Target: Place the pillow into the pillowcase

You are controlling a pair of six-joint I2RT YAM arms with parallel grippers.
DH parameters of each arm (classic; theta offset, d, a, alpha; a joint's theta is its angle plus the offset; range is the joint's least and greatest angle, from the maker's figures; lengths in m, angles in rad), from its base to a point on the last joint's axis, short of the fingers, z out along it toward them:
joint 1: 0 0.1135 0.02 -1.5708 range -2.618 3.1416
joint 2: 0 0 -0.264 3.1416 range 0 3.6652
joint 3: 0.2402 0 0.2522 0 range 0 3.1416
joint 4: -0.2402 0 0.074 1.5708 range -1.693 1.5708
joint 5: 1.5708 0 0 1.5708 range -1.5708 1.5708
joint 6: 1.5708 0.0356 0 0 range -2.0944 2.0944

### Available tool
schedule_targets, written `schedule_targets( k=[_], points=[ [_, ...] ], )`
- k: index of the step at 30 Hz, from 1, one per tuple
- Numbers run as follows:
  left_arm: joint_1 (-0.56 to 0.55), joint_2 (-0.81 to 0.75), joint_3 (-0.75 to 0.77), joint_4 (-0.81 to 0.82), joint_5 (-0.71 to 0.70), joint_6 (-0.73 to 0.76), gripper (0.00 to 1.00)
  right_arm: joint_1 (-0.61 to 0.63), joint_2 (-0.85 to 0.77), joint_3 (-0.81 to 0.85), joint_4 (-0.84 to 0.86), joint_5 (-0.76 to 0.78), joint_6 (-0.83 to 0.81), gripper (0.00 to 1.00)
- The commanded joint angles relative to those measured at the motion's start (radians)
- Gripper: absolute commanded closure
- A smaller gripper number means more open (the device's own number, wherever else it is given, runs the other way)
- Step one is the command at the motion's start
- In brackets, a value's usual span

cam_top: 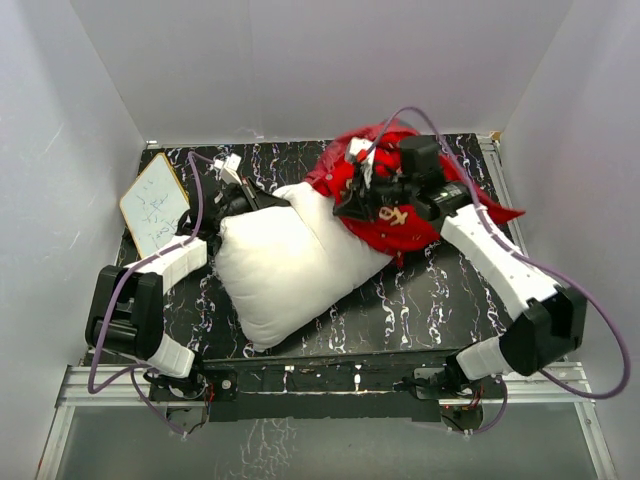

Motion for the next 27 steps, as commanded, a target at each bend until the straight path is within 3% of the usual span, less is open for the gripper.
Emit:
schedule_targets(
  k=[1,3,7,9,13,16,20,22,27],
  points=[
    [0.013,-0.003,-0.011,0.060,-0.033,0.023,1.00,0.015,0.055,-0.106,-0.131,0.101,-0.096,0.92],
    [0.016,0.014,-0.015,0.072,-0.026,0.022,1.00,0.014,0.076,-0.115,-0.180,0.131,-0.123,0.87],
    [0.026,0.053,0.011,0.035,-0.011,0.033,1.00,-0.019,0.058,-0.028,-0.343,0.017,-0.242,0.42],
    [0.041,0.061,0.067,-0.045,-0.007,0.060,1.00,-0.078,-0.029,-0.008,-0.346,-0.035,-0.256,0.27],
    [0.075,0.029,0.185,-0.257,-0.044,0.182,0.62,-0.381,-0.173,-0.055,-0.193,-0.082,-0.161,0.03],
    [0.080,-0.041,0.256,-0.385,-0.120,0.300,0.36,-0.598,-0.177,-0.075,-0.130,-0.033,-0.139,0.01],
    [0.082,-0.129,0.336,-0.523,-0.211,0.437,0.17,-0.748,-0.068,-0.066,-0.084,0.141,-0.154,0.01],
    [0.082,-0.180,0.376,-0.593,-0.232,0.501,0.16,-0.784,0.005,-0.059,-0.060,0.209,-0.180,0.00],
    [0.080,-0.275,0.410,-0.706,-0.168,0.565,0.17,-0.789,0.167,-0.030,-0.074,0.195,-0.240,0.04]
  ],
)
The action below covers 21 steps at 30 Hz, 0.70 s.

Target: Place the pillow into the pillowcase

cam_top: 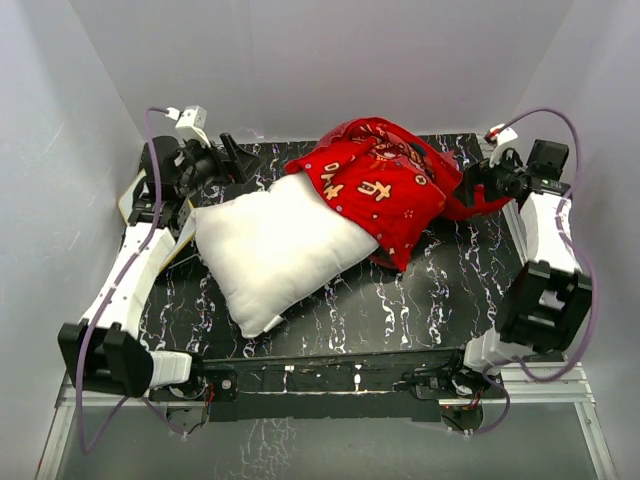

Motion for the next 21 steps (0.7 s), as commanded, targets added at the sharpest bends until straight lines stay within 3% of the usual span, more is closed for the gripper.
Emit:
schedule_targets(
  k=[1,12,16,17,20,21],
  points=[
    [-0.003,-0.111,0.022,-0.147,0.058,0.103,0.17,0.007,0.092,0.048,0.040,0.046,-0.051,0.04],
    [-0.032,-0.405,-0.259,-0.119,0.194,0.100,0.17,0.063,0.360,0.279,0.102,0.197,-0.037,0.05],
    [-0.032,-0.481,-0.342,-0.080,0.274,0.042,0.17,0.083,0.484,0.433,0.029,0.178,-0.044,0.12],
    [-0.033,-0.500,-0.384,-0.047,0.308,0.008,0.17,0.086,0.517,0.484,-0.005,0.136,-0.032,0.20],
    [-0.033,-0.537,-0.471,0.077,0.372,-0.099,0.17,0.125,0.610,0.669,-0.058,0.086,0.031,0.77],
    [-0.034,-0.549,-0.492,0.090,0.377,-0.119,0.17,0.150,0.634,0.729,-0.052,0.134,0.061,0.90]
  ],
)
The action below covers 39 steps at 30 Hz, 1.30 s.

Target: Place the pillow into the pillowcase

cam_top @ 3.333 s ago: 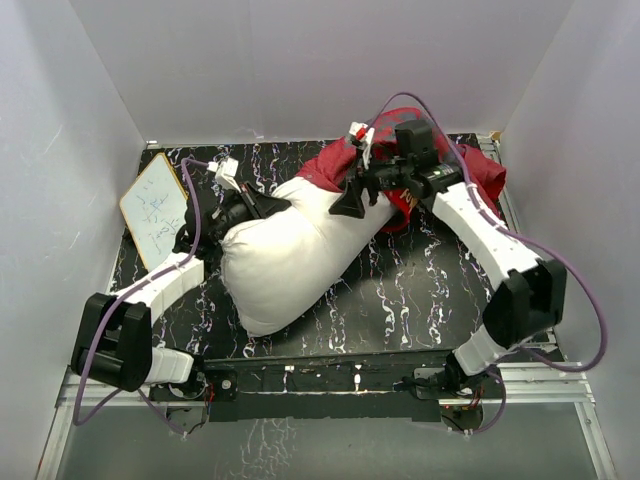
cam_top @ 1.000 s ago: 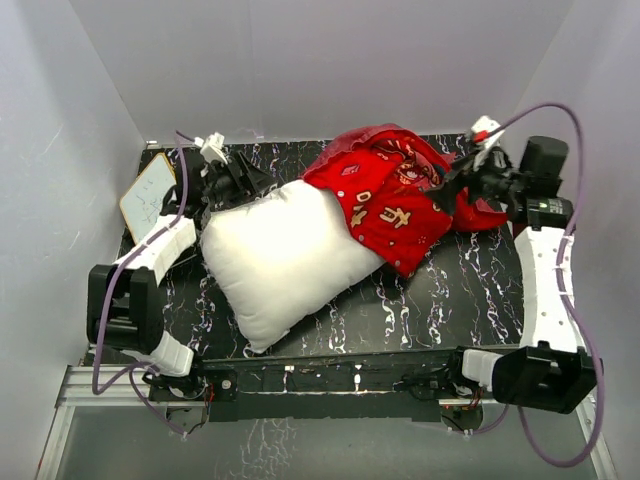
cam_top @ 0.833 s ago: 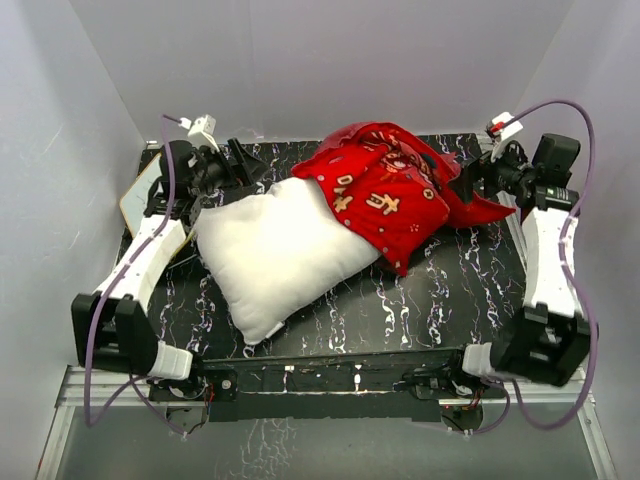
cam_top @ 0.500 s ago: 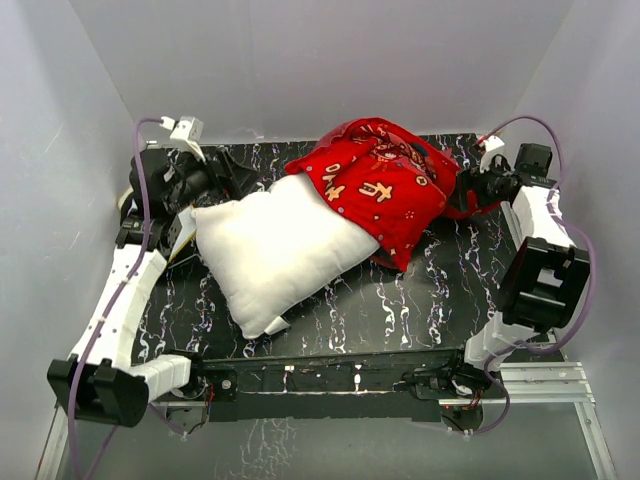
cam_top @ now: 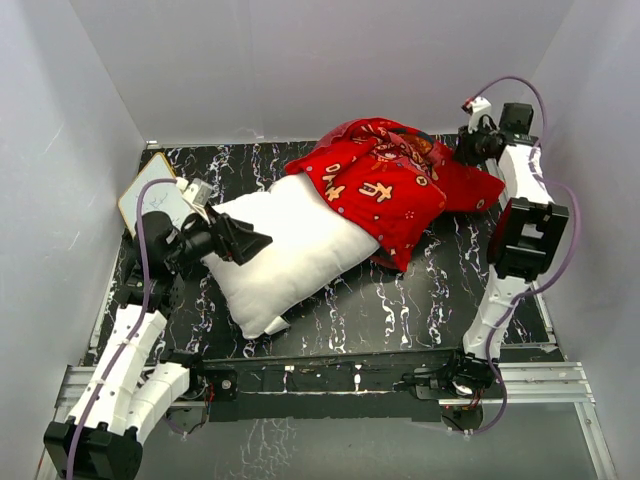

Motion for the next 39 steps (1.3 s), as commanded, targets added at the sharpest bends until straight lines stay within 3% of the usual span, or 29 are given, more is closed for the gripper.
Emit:
schedule_targets(
  k=[1,4,6,9,12,15,16,21,23,26,29,35,39],
  points=[
    [-0.003,-0.052,-0.086,0.125,0.107,-0.133,0.18,0.091,0.083,0.277,0.003,0.077,0.116,0.92],
    [-0.024,-0.077,-0.103,0.080,0.068,-0.127,0.18,0.153,0.078,0.313,0.219,0.407,0.269,0.92],
    [-0.062,-0.090,-0.094,0.017,0.018,-0.093,0.18,0.157,0.041,0.269,0.379,0.540,0.384,0.90],
    [-0.161,-0.104,-0.058,-0.095,-0.129,-0.004,0.18,0.158,0.003,0.239,0.436,0.659,0.443,0.56],
    [-0.270,-0.098,-0.036,-0.146,-0.239,0.036,0.18,0.157,-0.077,0.140,0.435,0.642,0.426,0.21],
    [-0.392,-0.056,-0.007,-0.200,-0.360,0.083,0.18,0.156,-0.243,-0.043,0.474,0.532,0.385,0.04],
    [-0.437,-0.036,0.016,-0.224,-0.415,0.106,0.18,0.155,-0.312,-0.124,0.464,0.390,0.356,0.01],
    [-0.706,0.076,0.102,-0.329,-0.746,0.226,0.12,0.173,-0.656,-0.399,0.199,-0.442,0.032,0.00],
    [-0.817,0.121,0.125,-0.362,-0.908,0.281,0.07,0.246,-0.765,-0.496,0.071,-0.519,-0.088,0.00],
    [-0.962,0.210,0.160,-0.394,-1.123,0.350,0.03,0.451,-0.865,-0.623,0.015,-0.343,-0.076,0.01],
    [-1.067,0.314,0.204,-0.418,-1.350,0.400,0.03,0.596,-0.895,-0.743,0.104,-0.063,0.009,0.02],
    [-1.098,0.485,0.262,-0.400,-1.575,0.457,0.03,0.638,-0.801,-0.831,0.233,0.308,0.081,0.10],
    [-1.087,0.548,0.218,-0.264,-1.605,0.543,0.03,0.656,-0.742,-0.856,0.295,0.404,0.103,0.20]
  ],
)
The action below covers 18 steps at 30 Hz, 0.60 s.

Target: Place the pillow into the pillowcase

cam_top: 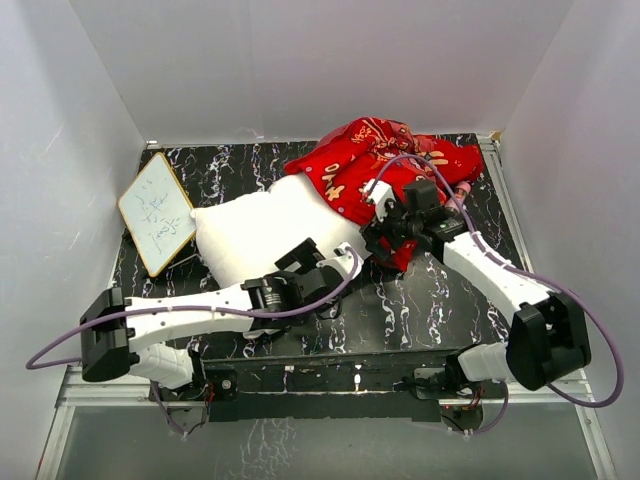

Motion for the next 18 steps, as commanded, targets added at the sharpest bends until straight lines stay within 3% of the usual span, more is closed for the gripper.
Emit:
schedule_targets(
  k=[1,5,8,11,13,14,18],
  points=[
    [0.015,0.025,-0.020,0.146,-0.128,0.123,0.03,0.033,0.023,-0.002,0.153,0.225,0.041,0.22],
    [0.064,0.100,-0.046,0.225,-0.080,0.144,0.04,0.040,0.066,0.019,0.138,0.293,0.046,0.42],
    [0.117,0.125,-0.054,0.240,-0.019,0.142,0.17,0.040,0.028,0.012,0.118,0.214,0.042,0.72],
    [0.185,0.124,-0.068,0.270,0.078,0.131,0.43,0.039,-0.035,0.009,0.062,0.010,-0.008,0.89],
    [0.234,0.113,-0.062,0.275,0.169,0.115,0.87,0.040,-0.059,0.031,0.012,-0.140,-0.051,0.92],
    [0.260,0.108,-0.055,0.277,0.217,0.109,0.98,0.041,-0.064,0.051,-0.009,-0.203,-0.062,0.92],
    [0.315,0.068,-0.012,0.299,0.399,0.101,1.00,0.060,-0.002,0.221,-0.104,-0.411,-0.083,0.92]
  ],
)
